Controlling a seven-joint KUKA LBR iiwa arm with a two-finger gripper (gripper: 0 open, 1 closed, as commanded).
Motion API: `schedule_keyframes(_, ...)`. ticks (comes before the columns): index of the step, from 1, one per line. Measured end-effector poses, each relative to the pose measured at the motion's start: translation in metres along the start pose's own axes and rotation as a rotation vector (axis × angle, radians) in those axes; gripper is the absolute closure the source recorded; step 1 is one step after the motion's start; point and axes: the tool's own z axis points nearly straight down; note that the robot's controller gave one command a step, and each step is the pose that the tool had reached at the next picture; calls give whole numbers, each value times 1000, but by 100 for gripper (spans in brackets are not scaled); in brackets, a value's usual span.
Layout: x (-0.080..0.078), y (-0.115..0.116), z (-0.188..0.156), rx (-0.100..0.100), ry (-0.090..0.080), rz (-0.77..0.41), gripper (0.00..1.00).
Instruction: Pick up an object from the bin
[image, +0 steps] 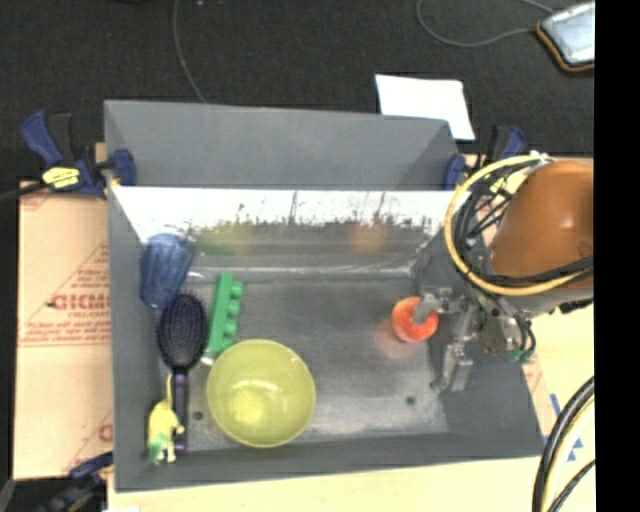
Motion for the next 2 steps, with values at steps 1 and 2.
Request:
schedule_keyframes(1,-54,-27,96,-2,-15,232,0)
schedule_keyframes(2,-77,-35,61,1,-9,159,0)
